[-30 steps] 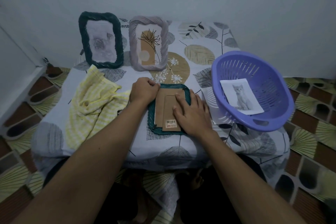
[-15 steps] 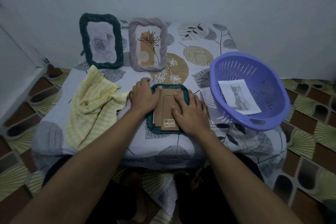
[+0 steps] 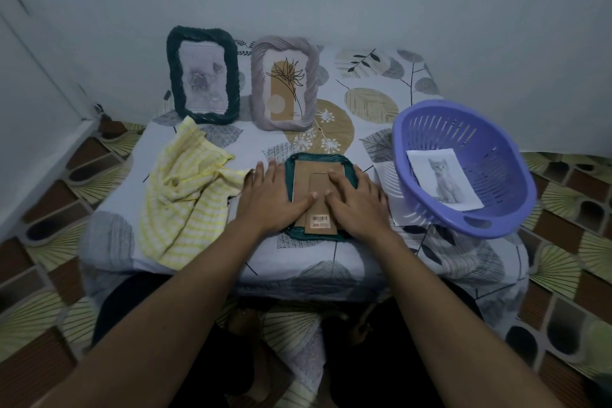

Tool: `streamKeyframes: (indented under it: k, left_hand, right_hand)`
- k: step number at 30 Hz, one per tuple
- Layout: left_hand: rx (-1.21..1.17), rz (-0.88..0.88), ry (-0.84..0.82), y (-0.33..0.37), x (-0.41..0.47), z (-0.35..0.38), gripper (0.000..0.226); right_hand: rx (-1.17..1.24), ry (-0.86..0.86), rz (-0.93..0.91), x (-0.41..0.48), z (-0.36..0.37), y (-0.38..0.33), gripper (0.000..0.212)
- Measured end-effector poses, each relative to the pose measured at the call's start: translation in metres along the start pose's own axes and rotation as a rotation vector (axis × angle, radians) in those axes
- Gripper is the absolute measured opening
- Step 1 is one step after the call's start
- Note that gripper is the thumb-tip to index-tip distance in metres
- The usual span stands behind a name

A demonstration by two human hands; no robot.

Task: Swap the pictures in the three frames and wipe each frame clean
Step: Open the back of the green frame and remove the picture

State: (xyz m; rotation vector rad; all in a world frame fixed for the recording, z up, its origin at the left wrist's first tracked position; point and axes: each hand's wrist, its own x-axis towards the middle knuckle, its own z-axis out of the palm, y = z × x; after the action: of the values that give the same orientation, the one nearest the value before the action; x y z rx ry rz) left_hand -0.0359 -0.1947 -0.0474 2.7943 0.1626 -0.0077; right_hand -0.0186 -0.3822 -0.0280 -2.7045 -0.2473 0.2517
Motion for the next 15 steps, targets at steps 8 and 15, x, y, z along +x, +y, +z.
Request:
streamKeyframes:
  k: [8, 15]
  left_hand:
    - [-0.010, 0.045, 0.033, -0.003, 0.001, 0.001, 0.101]
    - [-0.015, 0.050, 0.048, -0.003, 0.000, 0.001, 0.100]
  right_hand:
    - [0.301, 0.234, 0.184, 0.023, -0.011, -0.009, 0.035]
    - [0.280, 0.278, 0.310, 0.042, -0.016, -0.014, 0.039]
